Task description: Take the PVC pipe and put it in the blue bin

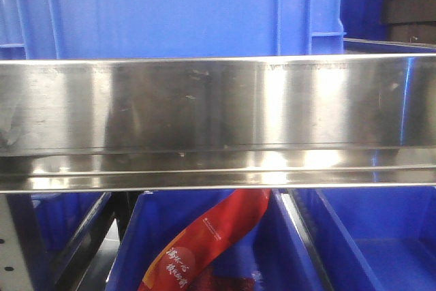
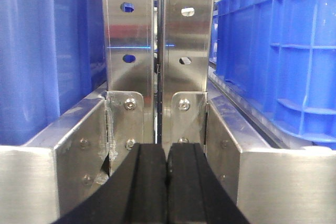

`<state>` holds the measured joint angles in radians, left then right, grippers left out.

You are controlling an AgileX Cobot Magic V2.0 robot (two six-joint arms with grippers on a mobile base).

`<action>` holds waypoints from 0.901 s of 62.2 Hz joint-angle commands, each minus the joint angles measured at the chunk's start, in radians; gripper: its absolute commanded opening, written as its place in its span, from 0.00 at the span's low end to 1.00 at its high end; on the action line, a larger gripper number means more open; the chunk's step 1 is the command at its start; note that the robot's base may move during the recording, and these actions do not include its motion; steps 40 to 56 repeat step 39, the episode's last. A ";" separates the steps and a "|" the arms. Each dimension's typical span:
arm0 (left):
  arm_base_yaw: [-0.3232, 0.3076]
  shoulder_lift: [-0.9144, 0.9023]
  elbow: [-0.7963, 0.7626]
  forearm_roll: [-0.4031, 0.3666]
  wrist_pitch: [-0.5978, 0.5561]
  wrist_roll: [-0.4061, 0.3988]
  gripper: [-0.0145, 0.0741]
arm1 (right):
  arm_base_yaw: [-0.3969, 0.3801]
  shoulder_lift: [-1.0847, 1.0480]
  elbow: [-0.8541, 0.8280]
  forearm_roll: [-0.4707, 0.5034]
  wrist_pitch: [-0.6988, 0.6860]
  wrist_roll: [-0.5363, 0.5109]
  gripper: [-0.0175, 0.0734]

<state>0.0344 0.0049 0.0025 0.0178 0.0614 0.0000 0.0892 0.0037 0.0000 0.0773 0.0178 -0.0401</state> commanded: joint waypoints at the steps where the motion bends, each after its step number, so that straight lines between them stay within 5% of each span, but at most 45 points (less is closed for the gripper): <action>1: 0.002 -0.005 -0.003 -0.007 -0.027 0.000 0.04 | -0.005 -0.004 0.000 0.005 -0.018 -0.005 0.01; 56: 0.002 -0.005 -0.003 -0.007 -0.027 0.000 0.04 | -0.005 -0.004 0.000 0.005 -0.018 -0.005 0.01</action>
